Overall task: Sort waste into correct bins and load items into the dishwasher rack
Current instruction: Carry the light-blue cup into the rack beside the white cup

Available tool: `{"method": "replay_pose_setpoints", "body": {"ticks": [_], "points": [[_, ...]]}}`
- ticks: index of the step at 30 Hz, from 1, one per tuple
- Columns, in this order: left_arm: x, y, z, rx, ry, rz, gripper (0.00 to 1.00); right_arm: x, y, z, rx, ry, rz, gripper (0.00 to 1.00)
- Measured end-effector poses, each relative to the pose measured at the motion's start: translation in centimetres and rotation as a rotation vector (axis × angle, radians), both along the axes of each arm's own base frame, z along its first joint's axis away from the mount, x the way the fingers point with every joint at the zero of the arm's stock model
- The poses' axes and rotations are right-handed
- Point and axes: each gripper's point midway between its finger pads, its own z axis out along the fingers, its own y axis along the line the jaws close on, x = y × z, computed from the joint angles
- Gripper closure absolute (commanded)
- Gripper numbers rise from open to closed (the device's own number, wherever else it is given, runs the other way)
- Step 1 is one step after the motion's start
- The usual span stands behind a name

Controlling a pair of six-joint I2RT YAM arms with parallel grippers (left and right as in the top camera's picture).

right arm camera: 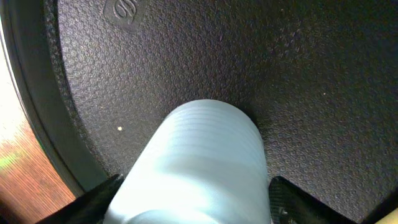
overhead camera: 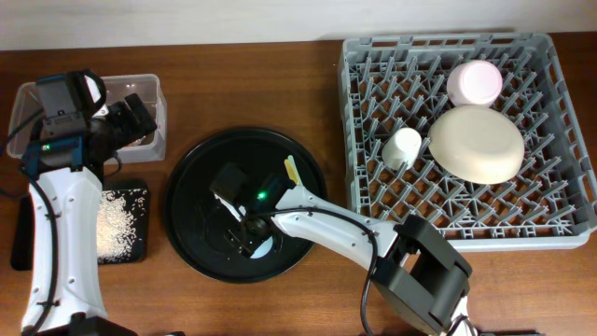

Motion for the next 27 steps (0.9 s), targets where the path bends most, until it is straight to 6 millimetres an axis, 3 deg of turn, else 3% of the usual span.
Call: {"method": "replay_pose_setpoints", "body": {"ticks": [2, 3, 4, 13, 15, 18, 19, 21, 23, 25, 27], "points": [[0.0, 0.0, 0.0, 0.0, 0.0, 0.0, 0.01, 0.0, -0.1, 0.0, -0.005, -0.002, 0.0, 0.44], [0.0, 0.0, 0.0, 0.0, 0.0, 0.0, 0.01, 0.1, -0.2, 0.0, -0.009, -0.009, 0.0, 0.55], [0.0, 0.0, 0.0, 0.0, 0.0, 0.0, 0.01, 0.2, -0.2, 0.2, -0.009, -0.013, -0.005, 0.57], [0.0, 0.0, 0.0, 0.0, 0.0, 0.0, 0.0, -0.3, -0.9, 0.8, -0.027, -0.001, -0.003, 0.59], [0.0, 0.0, 0.0, 0.0, 0.0, 0.0, 0.01, -0.2, -1.1, 2.3, -0.016, -0.004, -0.009, 0.6], [0.0, 0.0, 0.0, 0.0, 0.0, 0.0, 0.01, 0.9, -2.3, 6.9, 0.054, -0.05, -0.047, 0.59], [0.0, 0.0, 0.0, 0.0, 0.0, 0.0, 0.01, 1.3, -3.2, 9.0, 0.081, -0.071, -0.068, 0.6], [0.0, 0.0, 0.0, 0.0, 0.0, 0.0, 0.0, 1.5, -4.9, 11.2, 0.094, -0.082, -0.097, 0.6], [0.0, 0.0, 0.0, 0.0, 0.0, 0.0, 0.01, 1.6, -8.1, 13.1, 0.081, -0.074, -0.153, 0.61], [0.0, 0.0, 0.0, 0.0, 0.0, 0.0, 0.01, 2.4, -12.8, 15.2, 0.065, -0.065, -0.261, 0.61], [0.0, 0.0, 0.0, 0.0, 0.0, 0.0, 0.01, 3.0, -17.2, 16.0, 0.034, -0.041, -0.372, 0.61]]}}
